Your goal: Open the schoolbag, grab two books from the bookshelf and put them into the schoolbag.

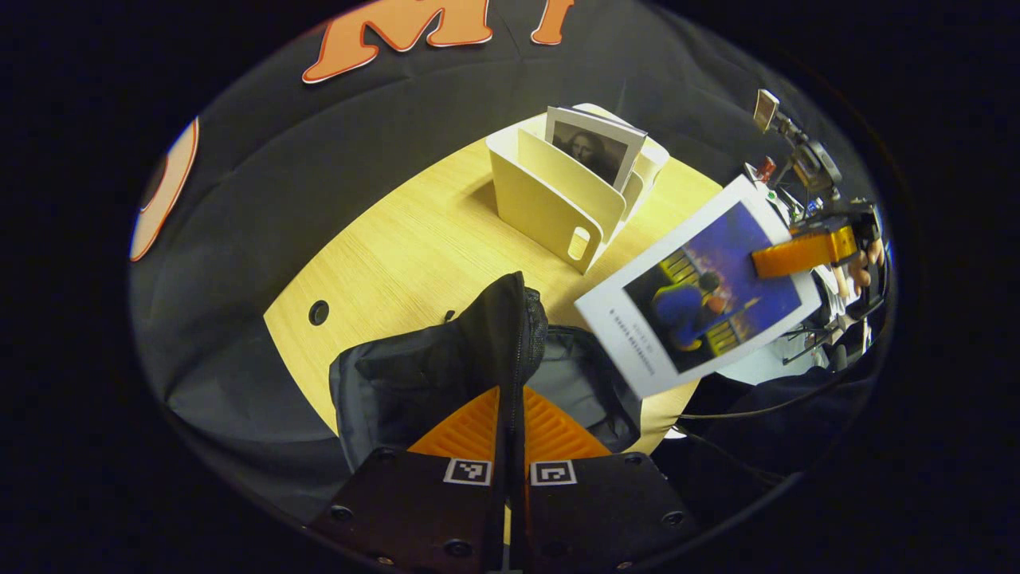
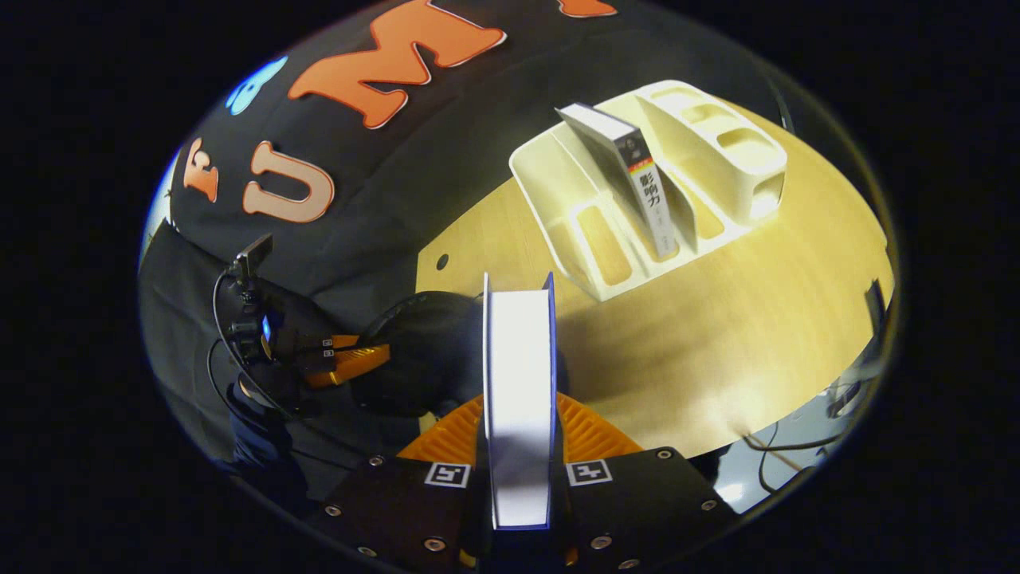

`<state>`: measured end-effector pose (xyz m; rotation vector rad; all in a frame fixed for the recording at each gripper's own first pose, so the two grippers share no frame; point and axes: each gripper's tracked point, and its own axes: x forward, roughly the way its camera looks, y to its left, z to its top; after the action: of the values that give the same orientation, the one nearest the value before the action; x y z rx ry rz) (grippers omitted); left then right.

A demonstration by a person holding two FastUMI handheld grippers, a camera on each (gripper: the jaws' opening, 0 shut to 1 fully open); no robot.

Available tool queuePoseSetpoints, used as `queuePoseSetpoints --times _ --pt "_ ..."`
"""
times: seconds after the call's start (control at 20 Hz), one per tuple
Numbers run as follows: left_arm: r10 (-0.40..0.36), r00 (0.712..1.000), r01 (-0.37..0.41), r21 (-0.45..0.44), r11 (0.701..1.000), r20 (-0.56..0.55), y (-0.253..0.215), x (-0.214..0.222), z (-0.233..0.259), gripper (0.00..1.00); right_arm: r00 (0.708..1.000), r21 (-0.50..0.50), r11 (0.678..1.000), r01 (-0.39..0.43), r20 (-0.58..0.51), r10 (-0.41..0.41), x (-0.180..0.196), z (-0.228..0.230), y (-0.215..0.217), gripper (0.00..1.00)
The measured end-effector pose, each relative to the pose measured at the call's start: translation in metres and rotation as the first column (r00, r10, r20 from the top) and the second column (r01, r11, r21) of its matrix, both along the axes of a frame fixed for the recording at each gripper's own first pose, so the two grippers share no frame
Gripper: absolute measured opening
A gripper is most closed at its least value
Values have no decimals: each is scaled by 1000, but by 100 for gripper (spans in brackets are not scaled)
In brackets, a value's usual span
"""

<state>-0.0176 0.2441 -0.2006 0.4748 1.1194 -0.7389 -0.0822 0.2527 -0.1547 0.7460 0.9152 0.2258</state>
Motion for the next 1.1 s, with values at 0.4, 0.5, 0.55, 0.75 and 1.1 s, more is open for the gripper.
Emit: queuePoseSetpoints --times 0.4,0.5,0.55,0.75,1.1 --pt "60 998 -60 -18 998 10 -4 3 3 4 999 112 994 -8 54 2 27 -10 43 29" --pt "77 997 -77 -23 997 11 -4 3 4 4 999 128 992 4 47 -10 35 -22 53 29" --pt "94 996 -94 -28 995 2 -5 0 6 4 999 148 988 39 32 -44 41 -30 60 29" --pt "122 992 -121 -36 992 13 -10 1 9 4 998 233 970 66 -13 -64 57 -54 100 28" --pt "136 990 -134 -57 989 26 -16 -2 14 4 992 309 945 108 25 -121 88 -72 141 28"
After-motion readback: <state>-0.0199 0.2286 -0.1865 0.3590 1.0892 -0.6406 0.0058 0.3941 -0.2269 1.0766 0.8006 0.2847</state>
